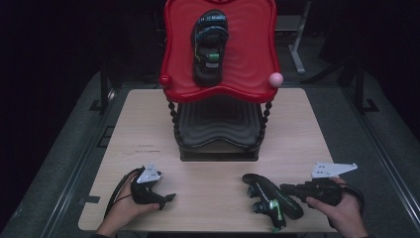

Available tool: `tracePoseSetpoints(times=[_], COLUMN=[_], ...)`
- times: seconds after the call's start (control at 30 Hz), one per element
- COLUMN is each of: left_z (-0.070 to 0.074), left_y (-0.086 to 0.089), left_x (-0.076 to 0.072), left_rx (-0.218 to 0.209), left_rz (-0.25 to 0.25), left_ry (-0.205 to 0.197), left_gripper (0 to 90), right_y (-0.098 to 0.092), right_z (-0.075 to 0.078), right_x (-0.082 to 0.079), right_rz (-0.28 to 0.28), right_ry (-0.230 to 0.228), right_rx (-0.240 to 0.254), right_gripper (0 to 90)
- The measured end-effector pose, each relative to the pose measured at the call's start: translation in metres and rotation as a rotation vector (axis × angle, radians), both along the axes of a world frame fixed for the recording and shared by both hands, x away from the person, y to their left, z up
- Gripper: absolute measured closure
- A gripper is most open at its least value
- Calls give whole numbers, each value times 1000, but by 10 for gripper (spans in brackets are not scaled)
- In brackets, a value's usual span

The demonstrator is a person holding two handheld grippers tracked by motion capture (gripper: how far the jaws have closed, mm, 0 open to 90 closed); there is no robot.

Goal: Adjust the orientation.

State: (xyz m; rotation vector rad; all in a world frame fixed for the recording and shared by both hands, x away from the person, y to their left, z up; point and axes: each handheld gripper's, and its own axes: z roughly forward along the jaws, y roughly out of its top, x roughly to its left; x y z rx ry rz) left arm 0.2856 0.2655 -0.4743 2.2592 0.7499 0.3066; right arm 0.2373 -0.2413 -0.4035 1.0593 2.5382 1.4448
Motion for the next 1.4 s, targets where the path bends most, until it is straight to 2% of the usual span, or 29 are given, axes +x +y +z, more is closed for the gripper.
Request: tracePoseSetpoints(times=[0.1,0.17,0.5,0.8,1.17,1.27,1.37,1.4], left_z=[0,0,0,0,0,0,0,0], left_y=[0,0,0,0,0,0,0,0], left_x=[0,0,0,0,0,0,0,0], left_rx=[0,0,0,-1,0,-1,-1,-1], left_rz=[0,0,0,1,0,1,2,2], left_ry=[0,0,0,-1,0,0,-2,-2], left_gripper=[23,23,23,23,23,23,23,23], right_y=[3,4,-3,-17,-40,-43,-48,-48], right_z=[-3,-5,-4,-6,-30,-35,-47,-47], right_x=[-1,-1,5,22,50,53,59,59], right_rz=[8,4,-33,-106,-172,-179,-187,-187], right_ry=[13,9,-1,-18,48,58,102,102], right_rx=[-17,-48,-59,-100,-73,-94,-85,-85], right_gripper=[900,900,900,900,900,900,900,900])
